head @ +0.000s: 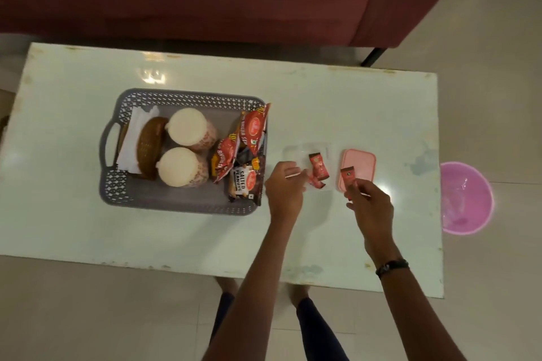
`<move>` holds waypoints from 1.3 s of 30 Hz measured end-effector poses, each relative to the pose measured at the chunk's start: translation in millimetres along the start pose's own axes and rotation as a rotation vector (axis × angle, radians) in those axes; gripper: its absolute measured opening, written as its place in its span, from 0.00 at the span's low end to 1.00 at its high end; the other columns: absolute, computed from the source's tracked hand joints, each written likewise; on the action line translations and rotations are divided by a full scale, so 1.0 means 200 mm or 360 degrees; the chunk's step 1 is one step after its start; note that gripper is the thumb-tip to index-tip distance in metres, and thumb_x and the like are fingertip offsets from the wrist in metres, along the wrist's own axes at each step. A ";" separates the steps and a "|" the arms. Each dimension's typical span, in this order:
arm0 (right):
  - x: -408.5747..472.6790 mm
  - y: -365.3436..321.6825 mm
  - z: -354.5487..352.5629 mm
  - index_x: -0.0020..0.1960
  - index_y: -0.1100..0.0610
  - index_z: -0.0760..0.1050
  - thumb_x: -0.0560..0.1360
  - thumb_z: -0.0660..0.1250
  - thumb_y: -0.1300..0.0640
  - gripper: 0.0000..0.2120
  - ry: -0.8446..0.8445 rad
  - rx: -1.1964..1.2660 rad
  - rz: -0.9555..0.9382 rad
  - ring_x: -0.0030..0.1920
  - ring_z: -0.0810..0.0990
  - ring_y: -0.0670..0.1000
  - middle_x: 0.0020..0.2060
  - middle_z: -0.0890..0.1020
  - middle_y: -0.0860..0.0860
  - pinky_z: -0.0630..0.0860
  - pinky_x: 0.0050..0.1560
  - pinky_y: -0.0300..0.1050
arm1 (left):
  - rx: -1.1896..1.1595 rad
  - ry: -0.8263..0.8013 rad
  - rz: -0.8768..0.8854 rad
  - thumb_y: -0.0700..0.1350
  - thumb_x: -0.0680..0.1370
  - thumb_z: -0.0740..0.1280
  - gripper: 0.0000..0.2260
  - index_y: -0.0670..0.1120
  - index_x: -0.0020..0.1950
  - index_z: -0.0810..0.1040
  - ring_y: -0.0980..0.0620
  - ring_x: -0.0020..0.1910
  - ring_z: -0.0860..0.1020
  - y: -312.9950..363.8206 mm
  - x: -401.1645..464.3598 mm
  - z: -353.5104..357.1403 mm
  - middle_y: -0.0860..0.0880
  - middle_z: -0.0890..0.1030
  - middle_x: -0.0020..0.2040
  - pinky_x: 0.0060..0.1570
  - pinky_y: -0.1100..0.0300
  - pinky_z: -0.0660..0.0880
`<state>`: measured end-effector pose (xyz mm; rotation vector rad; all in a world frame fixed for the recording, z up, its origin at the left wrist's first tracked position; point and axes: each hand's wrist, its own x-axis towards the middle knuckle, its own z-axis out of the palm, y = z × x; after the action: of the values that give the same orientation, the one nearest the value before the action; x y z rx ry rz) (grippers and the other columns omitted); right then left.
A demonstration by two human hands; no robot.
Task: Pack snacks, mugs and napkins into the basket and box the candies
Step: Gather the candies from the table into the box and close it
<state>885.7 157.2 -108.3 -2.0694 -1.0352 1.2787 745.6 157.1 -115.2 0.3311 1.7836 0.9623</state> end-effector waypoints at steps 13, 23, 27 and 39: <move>0.30 0.14 0.08 0.70 0.62 0.62 0.72 0.69 0.55 0.30 0.0181 -0.0585 0.0005 0.65 0.66 0.61 0.66 0.67 0.61 0.65 0.64 0.53 | 0.0293 0.0152 0.0169 0.40 0.74 0.68 0.12 0.41 0.57 0.76 0.47 0.53 0.79 -0.14 0.01 0.02 0.44 0.80 0.55 0.55 0.50 0.78; 0.45 0.15 0.08 0.64 0.61 0.65 0.62 0.78 0.50 0.38 0.0055 -0.0563 0.0083 0.58 0.71 0.60 0.60 0.71 0.61 0.70 0.57 0.50 | 0.0418 0.0083 0.0165 0.36 0.75 0.63 0.18 0.39 0.65 0.73 0.49 0.62 0.76 -0.10 0.14 0.08 0.42 0.77 0.64 0.58 0.62 0.72; 0.38 0.06 0.07 0.64 0.66 0.65 0.76 0.65 0.60 0.20 -0.0040 -0.0503 -0.0225 0.51 0.72 0.57 0.61 0.68 0.62 0.73 0.53 0.50 | 0.0430 0.0071 0.0171 0.34 0.75 0.61 0.19 0.40 0.66 0.73 0.47 0.63 0.76 -0.10 0.16 0.09 0.40 0.77 0.64 0.63 0.51 0.74; 0.15 0.08 0.39 0.77 0.52 0.44 0.76 0.38 0.36 0.34 -0.0116 -0.0907 -0.0393 0.75 0.50 0.61 0.77 0.44 0.56 0.52 0.72 0.63 | 0.0356 0.0015 0.0282 0.36 0.75 0.67 0.17 0.42 0.63 0.76 0.47 0.57 0.80 -0.10 0.17 0.06 0.43 0.81 0.59 0.55 0.46 0.78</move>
<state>830.2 173.2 -170.3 -2.1969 -1.7908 1.0171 746.0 170.7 -154.3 0.6357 1.8979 0.8881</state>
